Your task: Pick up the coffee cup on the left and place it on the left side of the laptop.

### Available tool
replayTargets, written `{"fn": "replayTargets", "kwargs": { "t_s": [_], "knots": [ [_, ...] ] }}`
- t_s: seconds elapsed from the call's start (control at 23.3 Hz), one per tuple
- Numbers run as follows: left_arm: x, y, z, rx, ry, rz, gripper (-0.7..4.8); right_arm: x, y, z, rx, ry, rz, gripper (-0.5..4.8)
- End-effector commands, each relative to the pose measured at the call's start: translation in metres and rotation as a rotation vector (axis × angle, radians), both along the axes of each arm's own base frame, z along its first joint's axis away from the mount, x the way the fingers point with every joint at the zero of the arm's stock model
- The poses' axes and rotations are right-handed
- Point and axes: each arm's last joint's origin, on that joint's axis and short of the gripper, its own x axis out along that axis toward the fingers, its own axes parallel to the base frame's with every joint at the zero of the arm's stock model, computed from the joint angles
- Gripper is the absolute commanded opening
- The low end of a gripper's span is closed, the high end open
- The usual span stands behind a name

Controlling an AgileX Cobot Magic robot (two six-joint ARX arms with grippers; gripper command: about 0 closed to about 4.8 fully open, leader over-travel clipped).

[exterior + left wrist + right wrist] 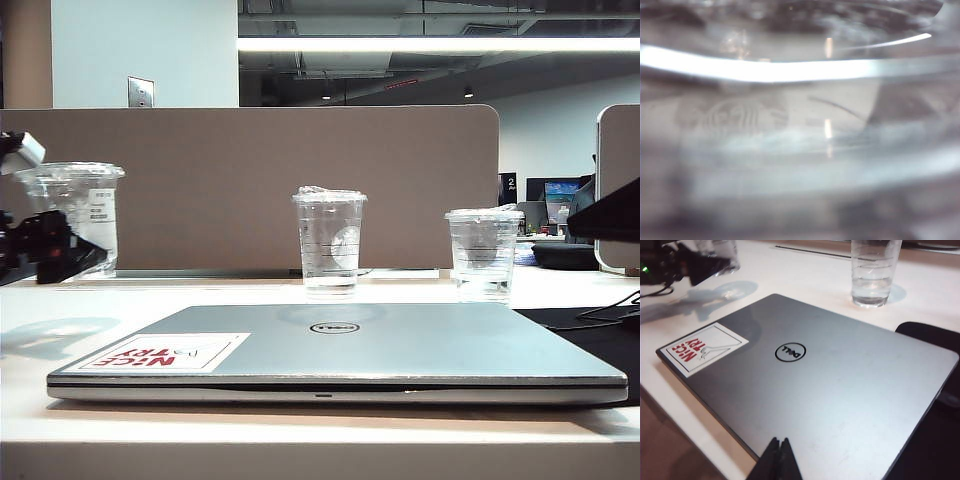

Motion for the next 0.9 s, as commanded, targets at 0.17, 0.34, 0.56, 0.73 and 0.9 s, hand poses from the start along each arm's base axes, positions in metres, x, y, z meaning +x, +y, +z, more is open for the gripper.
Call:
{"fn": "replayTargets", "kwargs": {
  "t_s": [0.17,0.34,0.56,0.73,0.9],
  "knots": [
    [-0.026,0.000,0.002,-0.015,0.008,0.023,2.77,-0.001,0.000,0.002,0.023,-0.031,-0.001,-0.04],
    [-0.038,-0.002,-0.005,-0.017,0.053,0.016,2.77,-0.001,0.000,0.002,0.022,-0.030,-0.001,-0.05],
    [-0.046,-0.003,-0.010,-0.016,0.083,0.015,2.76,-0.001,0.000,0.002,0.023,-0.031,-0.001,-0.04],
    [-0.046,-0.003,-0.010,-0.003,0.079,0.025,2.76,-0.001,0.000,0.002,0.023,-0.031,-0.001,-0.04],
    [-0.045,-0.002,-0.012,0.021,0.081,0.032,2.76,-0.001,-0.001,0.002,0.023,-0.031,-0.001,-0.05]
  ]
}}
